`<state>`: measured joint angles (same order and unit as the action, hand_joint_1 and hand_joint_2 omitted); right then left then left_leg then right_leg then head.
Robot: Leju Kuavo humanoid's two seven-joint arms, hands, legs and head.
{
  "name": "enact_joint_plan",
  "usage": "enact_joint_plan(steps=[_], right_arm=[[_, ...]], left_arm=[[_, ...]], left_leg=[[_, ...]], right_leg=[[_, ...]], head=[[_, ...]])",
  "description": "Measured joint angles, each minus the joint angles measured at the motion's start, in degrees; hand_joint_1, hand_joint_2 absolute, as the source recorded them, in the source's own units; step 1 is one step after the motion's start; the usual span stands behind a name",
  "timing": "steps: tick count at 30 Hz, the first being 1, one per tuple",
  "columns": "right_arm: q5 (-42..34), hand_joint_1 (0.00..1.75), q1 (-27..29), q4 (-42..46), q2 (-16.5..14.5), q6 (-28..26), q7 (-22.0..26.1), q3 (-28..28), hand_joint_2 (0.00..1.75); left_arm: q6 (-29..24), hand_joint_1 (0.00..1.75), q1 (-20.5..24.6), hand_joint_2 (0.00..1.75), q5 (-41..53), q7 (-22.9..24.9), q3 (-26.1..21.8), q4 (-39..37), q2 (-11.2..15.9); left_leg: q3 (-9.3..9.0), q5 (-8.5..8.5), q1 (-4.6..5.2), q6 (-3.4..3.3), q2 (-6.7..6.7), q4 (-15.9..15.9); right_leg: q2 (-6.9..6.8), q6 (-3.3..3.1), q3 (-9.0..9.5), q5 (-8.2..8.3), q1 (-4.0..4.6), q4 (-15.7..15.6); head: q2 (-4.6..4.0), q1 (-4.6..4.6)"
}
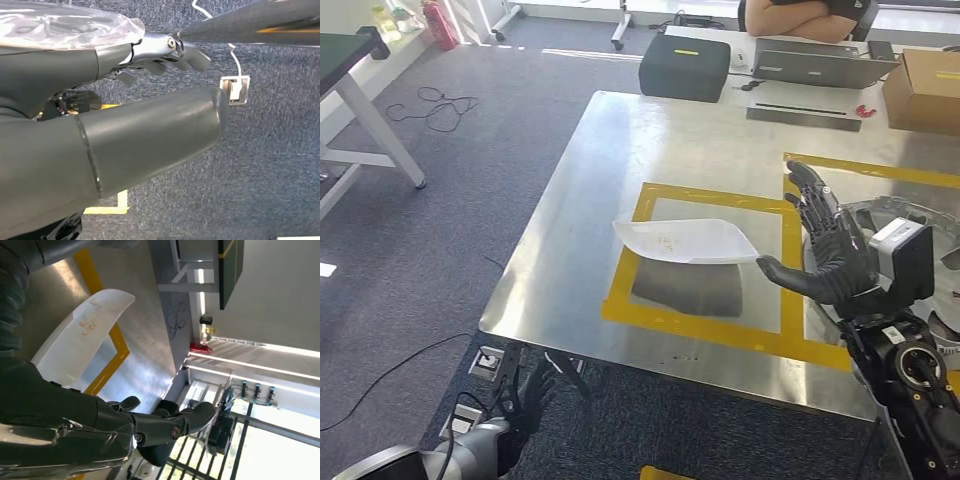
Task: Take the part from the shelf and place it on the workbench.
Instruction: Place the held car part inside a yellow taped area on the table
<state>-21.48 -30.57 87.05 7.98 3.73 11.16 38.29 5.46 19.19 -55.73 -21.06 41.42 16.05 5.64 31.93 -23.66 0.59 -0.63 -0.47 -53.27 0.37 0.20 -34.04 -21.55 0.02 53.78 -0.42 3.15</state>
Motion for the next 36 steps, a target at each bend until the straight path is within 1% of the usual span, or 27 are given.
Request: enact_joint_plan(steps=[4, 8, 12, 16, 24, 29, 31, 32, 33, 34, 35, 36], right_arm=[[-2.58, 0.00, 3.57, 3.81, 0.99, -0.65, -0.49, -0.03, 0.00], [-4.85, 0.00, 8.48, 6.98, 1.79, 1.41, 1.55, -0.02, 0.00], [-7.40, 0.00, 11.89, 8.87, 2.11, 4.27, 3.79, -0.06, 0.00], [-7.52, 0.00, 13.90, 9.85, 2.10, 5.88, 4.61, -0.07, 0.00], [-6.73, 0.00, 15.74, 11.69, 2.10, 6.24, 4.60, -0.48, 0.00], [-6.53, 0.00, 16.48, 12.29, 2.11, 6.24, 4.55, -0.67, 0.00], [-6.31, 0.00, 16.79, 12.48, 2.11, 6.13, 4.60, -0.79, 0.00], [-6.11, 0.00, 16.85, 12.51, 2.12, 5.99, 4.59, -0.94, 0.00], [-5.88, 0.00, 16.90, 12.50, 2.12, 5.80, 4.56, -1.15, 0.00], [-5.68, 0.00, 16.90, 12.47, 2.12, 5.62, 4.54, -1.39, 0.00], [-5.56, 0.00, 16.93, 12.42, 2.14, 5.48, 4.51, -1.63, 0.00], [-5.46, 0.00, 17.00, 12.34, 2.17, 5.37, 4.50, -1.82, 0.00]], left_arm=[[0.03, 0.00, 0.00, 0.00, 0.15, 0.28, 0.00, -0.01, 0.00], [-0.10, 0.00, -0.01, 0.00, 0.13, 0.28, 0.00, 0.00, 0.02], [-0.39, 0.00, 0.01, 0.00, 0.13, 0.28, -0.01, 0.02, -0.03], [0.00, 0.00, 0.02, 0.00, 0.19, 0.28, 0.00, -0.01, -0.07], [-0.09, 0.00, 0.04, 0.00, 0.49, 0.70, 0.00, -0.01, -0.09], [-0.03, 0.00, 0.05, 0.00, 0.28, 0.74, 0.00, -0.01, -0.09], [-0.08, 0.00, 0.05, 0.00, 0.28, 0.74, 0.00, -0.01, -0.09], [-0.11, 0.00, 0.07, 0.00, 0.28, 0.75, 0.00, 0.00, -0.14], [-0.14, 0.00, 0.10, 0.00, 0.26, 0.77, 0.00, 0.01, -0.20], [-0.16, 0.00, 0.14, 0.00, 0.23, 0.79, 0.00, 0.01, -0.26], [-0.18, 0.00, 0.19, 0.00, 0.19, 0.80, 0.00, 0.02, -0.31], [-0.19, 0.00, 0.24, 0.00, 0.15, 0.81, 0.00, 0.02, -0.33]], left_leg=[[0.00, -0.03, 0.00, -0.03, -0.01, 0.00], [0.01, -0.09, 0.00, -0.03, -0.02, 0.01], [0.00, -0.12, 0.00, -0.04, -0.01, 0.01], [0.00, -0.12, -0.01, -0.04, -0.01, 0.01], [0.00, -0.14, 0.02, -0.06, -0.01, -0.03], [0.06, -0.42, 0.33, -0.55, 0.00, -0.30], [0.04, -0.21, 0.42, -0.83, 0.00, -0.26], [-0.11, 0.11, 0.19, -1.00, 0.08, 0.09], [-0.29, 0.49, -0.03, -1.15, 0.16, 0.53], [-0.46, 0.81, -0.29, -1.29, 0.27, 0.97], [-0.58, 1.06, -0.54, -1.36, 0.39, 1.33], [-0.59, 1.15, -0.53, -1.39, 0.46, 1.41]], right_leg=[[-0.02, -0.01, 0.02, -0.05, 0.00, 0.00], [-0.03, 0.00, 0.03, -0.11, 0.00, 0.00], [-0.02, 0.00, 0.03, -0.14, 0.00, 0.00], [-0.02, 0.00, 0.04, -0.14, 0.00, 0.00], [-0.04, 0.02, 0.07, -0.14, -0.03, -0.02], [-0.07, 0.40, 0.16, -0.13, -0.16, -0.07], [-0.09, 0.67, 0.23, 0.08, -0.23, -0.14], [-0.10, 0.83, 0.19, 0.08, -0.24, -0.10], [-0.09, 1.04, -0.03, -0.31, -0.20, 0.28], [-0.08, 1.23, -0.59, -1.44, -0.15, 1.61], [-0.08, 1.44, -1.63, -3.29, -0.17, 4.26], [-0.08, 1.69, -3.01, -5.55, -0.28, 8.01]], head=[[0.00, -0.01], [0.00, 0.00], [0.00, -0.01], [0.00, 0.01], [0.00, 0.00], [0.00, 0.01], [0.00, 0.02], [0.00, 0.03], [0.00, 0.02], [0.00, -0.10], [0.00, -0.28], [0.00, -0.45]])
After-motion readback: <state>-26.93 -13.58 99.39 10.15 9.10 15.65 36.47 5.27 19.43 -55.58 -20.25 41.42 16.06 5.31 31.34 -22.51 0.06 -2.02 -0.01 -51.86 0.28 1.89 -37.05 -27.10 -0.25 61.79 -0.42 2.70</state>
